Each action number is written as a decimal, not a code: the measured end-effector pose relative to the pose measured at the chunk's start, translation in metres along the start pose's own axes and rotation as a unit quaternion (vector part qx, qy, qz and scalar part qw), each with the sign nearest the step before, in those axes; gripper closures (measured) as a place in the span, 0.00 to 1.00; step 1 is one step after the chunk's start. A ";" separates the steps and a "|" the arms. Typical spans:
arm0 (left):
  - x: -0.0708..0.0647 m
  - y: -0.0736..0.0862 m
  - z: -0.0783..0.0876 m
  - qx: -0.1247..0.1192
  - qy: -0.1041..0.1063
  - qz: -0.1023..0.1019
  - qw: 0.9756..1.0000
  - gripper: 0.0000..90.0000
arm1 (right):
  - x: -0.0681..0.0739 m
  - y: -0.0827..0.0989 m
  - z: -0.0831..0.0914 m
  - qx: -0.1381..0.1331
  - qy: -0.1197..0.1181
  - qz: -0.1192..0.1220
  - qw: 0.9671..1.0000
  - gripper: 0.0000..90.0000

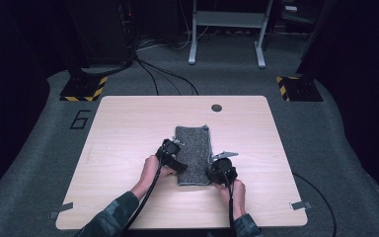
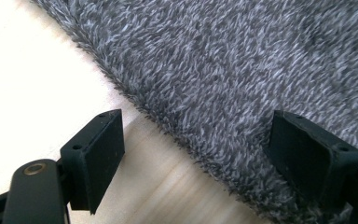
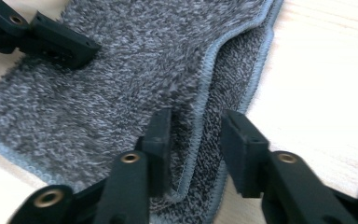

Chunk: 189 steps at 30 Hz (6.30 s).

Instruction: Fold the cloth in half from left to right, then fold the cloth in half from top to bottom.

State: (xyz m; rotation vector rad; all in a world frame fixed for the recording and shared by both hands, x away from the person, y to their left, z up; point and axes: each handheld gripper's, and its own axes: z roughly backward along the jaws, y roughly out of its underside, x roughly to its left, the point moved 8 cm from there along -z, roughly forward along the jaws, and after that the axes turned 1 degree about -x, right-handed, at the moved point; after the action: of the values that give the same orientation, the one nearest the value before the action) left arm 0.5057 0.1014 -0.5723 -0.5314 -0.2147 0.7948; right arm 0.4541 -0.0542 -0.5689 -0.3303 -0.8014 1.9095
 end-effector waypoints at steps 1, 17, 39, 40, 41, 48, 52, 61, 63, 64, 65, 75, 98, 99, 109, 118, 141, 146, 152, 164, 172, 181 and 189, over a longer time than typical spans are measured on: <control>0.000 0.000 0.000 0.000 -0.004 0.000 1.000 0.20 | -0.001 0.000 -0.001 -0.006 0.000 0.007 1.000 0.85; 0.001 0.001 0.002 -0.013 -0.010 0.003 1.000 0.16 | -0.003 0.010 0.015 -0.015 0.039 0.021 0.999 0.91; -0.018 0.029 0.022 -0.030 0.010 -0.024 0.999 0.16 | -0.006 0.007 0.018 -0.021 0.029 0.004 0.999 0.40; -0.019 0.030 0.019 -0.026 0.010 -0.025 0.999 0.16 | -0.008 0.004 0.016 -0.021 0.028 0.006 0.999 0.37; -0.019 0.030 0.018 -0.024 0.011 -0.027 0.999 0.16 | -0.010 0.000 0.013 -0.024 0.031 0.008 0.999 0.37; -0.018 0.032 0.016 -0.018 0.015 -0.033 0.999 0.16 | -0.028 -0.007 -0.002 -0.003 0.058 0.010 0.998 0.36; -0.018 0.032 0.016 -0.017 0.016 -0.036 0.999 0.16 | -0.028 -0.001 -0.001 0.004 0.061 0.014 0.998 0.36; -0.010 0.032 0.027 -0.040 0.027 -0.007 0.999 0.13 | -0.028 -0.001 0.013 -0.017 0.034 0.004 0.999 0.27; -0.005 0.032 0.029 -0.040 0.029 -0.002 0.999 0.13 | -0.029 -0.003 0.015 -0.022 0.026 0.003 0.999 0.25; -0.003 0.032 0.029 -0.039 0.026 0.000 0.999 0.13 | -0.030 -0.004 0.016 -0.023 0.024 0.001 0.999 0.24; -0.002 0.032 0.028 -0.041 0.027 0.006 0.999 0.13 | -0.031 -0.005 0.016 -0.022 0.018 0.001 1.000 0.23; 0.010 0.027 0.029 -0.048 0.020 0.026 0.998 0.10 | -0.037 -0.011 0.016 -0.021 -0.003 0.004 1.000 0.17; 0.061 -0.005 0.023 -0.065 0.020 0.114 0.991 0.00 | -0.052 -0.050 0.008 -0.013 -0.029 0.025 0.999 0.11; 0.062 -0.007 0.023 -0.068 0.017 0.115 0.991 0.00 | -0.052 -0.052 0.008 -0.010 -0.028 0.027 0.999 0.11; 0.073 -0.021 0.011 -0.065 0.019 0.125 0.990 0.00 | -0.053 -0.068 -0.005 -0.004 -0.039 0.043 0.998 0.09; 0.080 -0.040 0.002 -0.068 0.027 0.131 0.989 0.01 | -0.059 -0.088 -0.022 -0.001 -0.041 0.043 0.998 0.11; 0.095 -0.065 -0.025 -0.063 0.009 0.141 0.988 0.24 | -0.079 -0.128 -0.075 0.021 -0.020 0.007 1.000 0.37; 0.098 -0.066 -0.027 -0.066 0.009 0.141 0.988 0.36 | -0.081 -0.129 -0.082 0.022 -0.019 -0.002 1.000 0.45; 0.097 -0.066 -0.032 -0.061 0.002 0.141 0.988 0.44 | -0.082 -0.131 -0.091 0.025 -0.002 -0.003 1.000 0.52; 0.095 -0.068 -0.034 -0.063 -0.009 0.109 0.992 0.74 | -0.084 -0.129 -0.099 0.022 0.004 0.004 1.000 0.79; 0.092 -0.069 -0.035 -0.065 -0.005 0.104 0.992 0.93 | -0.083 -0.129 -0.101 0.016 -0.013 0.002 1.000 0.94; 0.091 -0.074 -0.027 -0.094 -0.002 0.105 0.990 0.97 | -0.084 -0.129 -0.092 -0.002 -0.029 -0.004 1.000 0.97; 0.090 -0.081 -0.014 -0.114 -0.003 0.082 0.990 0.97 | -0.085 -0.135 -0.079 -0.024 -0.032 0.003 0.999 0.98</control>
State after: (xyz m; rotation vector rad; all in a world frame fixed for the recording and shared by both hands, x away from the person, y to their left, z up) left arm 0.6232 0.1151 -0.5428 -0.7701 -0.2707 0.9379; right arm 0.6308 -0.0600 -0.5483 -0.3018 -0.8905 1.9172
